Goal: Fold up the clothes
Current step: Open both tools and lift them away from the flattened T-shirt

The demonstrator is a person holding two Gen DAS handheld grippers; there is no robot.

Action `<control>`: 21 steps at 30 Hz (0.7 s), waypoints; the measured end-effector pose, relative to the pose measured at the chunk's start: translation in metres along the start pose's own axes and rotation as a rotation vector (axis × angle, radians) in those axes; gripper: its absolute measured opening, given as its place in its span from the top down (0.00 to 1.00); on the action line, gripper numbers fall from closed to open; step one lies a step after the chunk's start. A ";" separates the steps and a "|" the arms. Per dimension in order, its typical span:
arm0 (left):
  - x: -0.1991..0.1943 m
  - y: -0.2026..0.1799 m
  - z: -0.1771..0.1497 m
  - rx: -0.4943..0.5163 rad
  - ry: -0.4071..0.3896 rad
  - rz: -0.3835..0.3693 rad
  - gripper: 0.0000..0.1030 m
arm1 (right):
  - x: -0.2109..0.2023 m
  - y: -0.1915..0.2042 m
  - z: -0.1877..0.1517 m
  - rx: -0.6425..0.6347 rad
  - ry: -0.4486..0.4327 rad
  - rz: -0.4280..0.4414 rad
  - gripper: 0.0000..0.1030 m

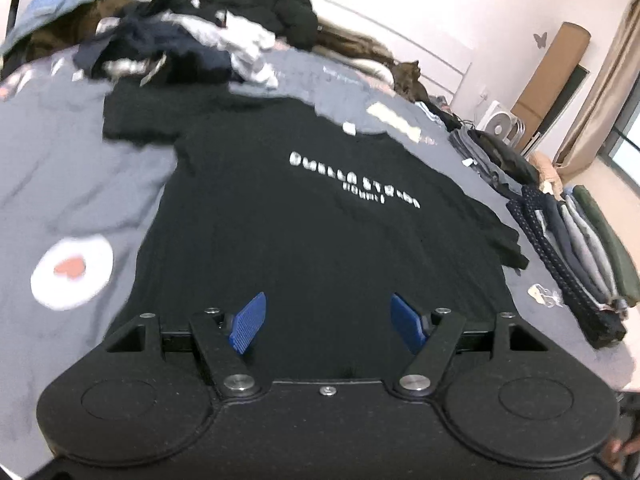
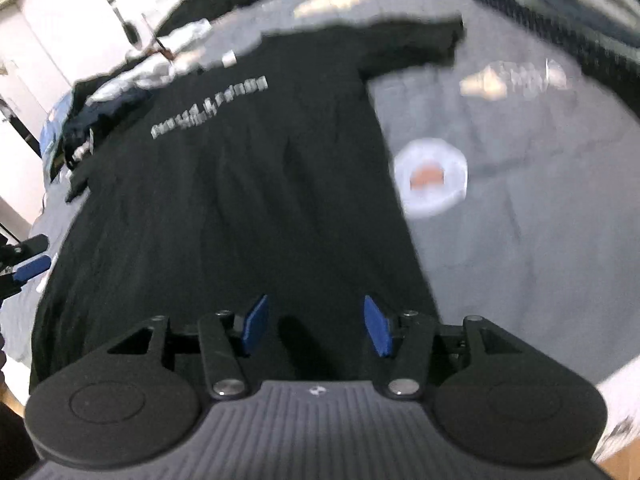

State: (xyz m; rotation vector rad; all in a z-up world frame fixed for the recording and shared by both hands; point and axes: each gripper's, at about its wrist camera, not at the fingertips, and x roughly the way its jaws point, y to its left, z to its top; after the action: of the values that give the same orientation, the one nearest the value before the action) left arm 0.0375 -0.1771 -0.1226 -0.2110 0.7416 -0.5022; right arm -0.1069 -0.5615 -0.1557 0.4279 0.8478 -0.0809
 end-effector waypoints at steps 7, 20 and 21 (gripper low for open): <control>0.014 -0.025 0.002 0.120 0.026 0.077 0.24 | -0.003 0.017 0.031 -0.022 -0.187 -0.014 0.38; 0.001 -0.055 -0.002 0.230 0.064 0.198 0.13 | -0.013 0.073 0.038 -0.113 -0.207 -0.080 0.32; -0.004 -0.058 -0.003 0.230 0.061 0.200 0.12 | -0.015 0.076 0.037 -0.111 -0.202 -0.084 0.32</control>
State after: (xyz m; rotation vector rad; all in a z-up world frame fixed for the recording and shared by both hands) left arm 0.0121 -0.2250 -0.1015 0.0928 0.7489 -0.4011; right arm -0.0726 -0.5084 -0.0971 0.2749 0.6671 -0.1512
